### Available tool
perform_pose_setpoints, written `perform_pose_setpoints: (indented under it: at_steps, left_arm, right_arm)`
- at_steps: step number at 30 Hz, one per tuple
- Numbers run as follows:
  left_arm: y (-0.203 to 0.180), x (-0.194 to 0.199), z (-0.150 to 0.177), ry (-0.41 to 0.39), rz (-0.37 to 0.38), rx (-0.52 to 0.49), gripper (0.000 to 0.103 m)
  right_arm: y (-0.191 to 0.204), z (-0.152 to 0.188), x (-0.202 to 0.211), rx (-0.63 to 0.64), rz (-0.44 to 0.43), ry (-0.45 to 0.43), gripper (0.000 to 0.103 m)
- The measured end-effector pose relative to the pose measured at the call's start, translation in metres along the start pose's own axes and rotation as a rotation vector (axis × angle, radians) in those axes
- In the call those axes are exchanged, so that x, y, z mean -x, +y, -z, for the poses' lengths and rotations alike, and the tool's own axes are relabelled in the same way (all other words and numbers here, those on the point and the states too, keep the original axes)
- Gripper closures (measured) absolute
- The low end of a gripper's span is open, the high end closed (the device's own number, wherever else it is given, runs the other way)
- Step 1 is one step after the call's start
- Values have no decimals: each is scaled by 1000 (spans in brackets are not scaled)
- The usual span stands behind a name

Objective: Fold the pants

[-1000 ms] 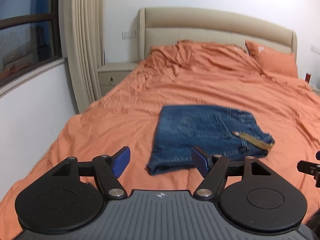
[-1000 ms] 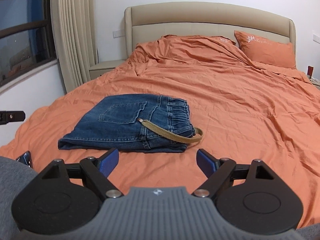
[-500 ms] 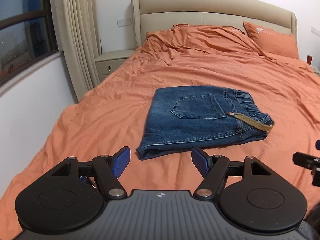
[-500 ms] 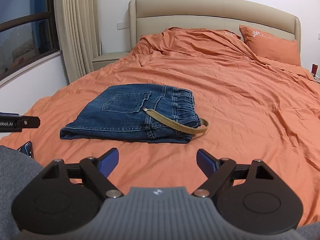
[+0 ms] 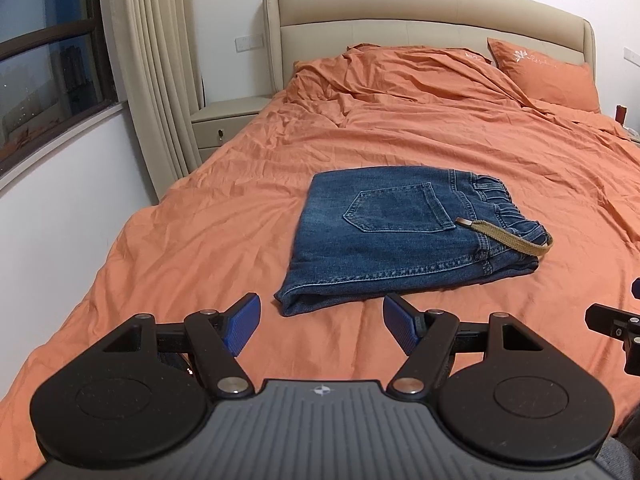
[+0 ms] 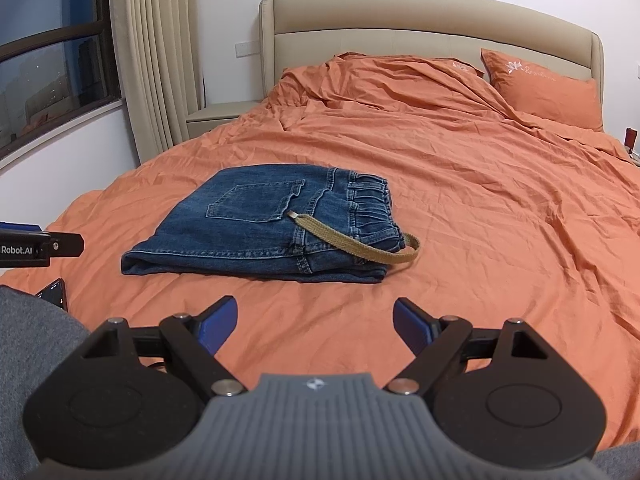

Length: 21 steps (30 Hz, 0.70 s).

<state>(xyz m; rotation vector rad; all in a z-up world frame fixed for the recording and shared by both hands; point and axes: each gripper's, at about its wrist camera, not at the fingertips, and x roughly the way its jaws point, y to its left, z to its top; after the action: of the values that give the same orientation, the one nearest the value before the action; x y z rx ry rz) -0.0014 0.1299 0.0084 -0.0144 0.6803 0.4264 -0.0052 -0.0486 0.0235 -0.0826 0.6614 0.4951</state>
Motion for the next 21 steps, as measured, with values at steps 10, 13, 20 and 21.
perform_pose_setpoints:
  at_steps: [10,13,20,21]
  left_arm:
    - [-2,-2,1,4,-1,-3,21]
    - [-2,-2,2,5,0,-3,21]
    - [0,-4,3,8,-2,-6,21]
    - [1,-4,3,9,-3,-7,21]
  right_arm:
    - [2,2,0,5,3,2,22]
    - [2,2,0,6,3,1,22]
    - [2,2,0,5,2,2,22]
    - [2,2,0,6,2,1,22]
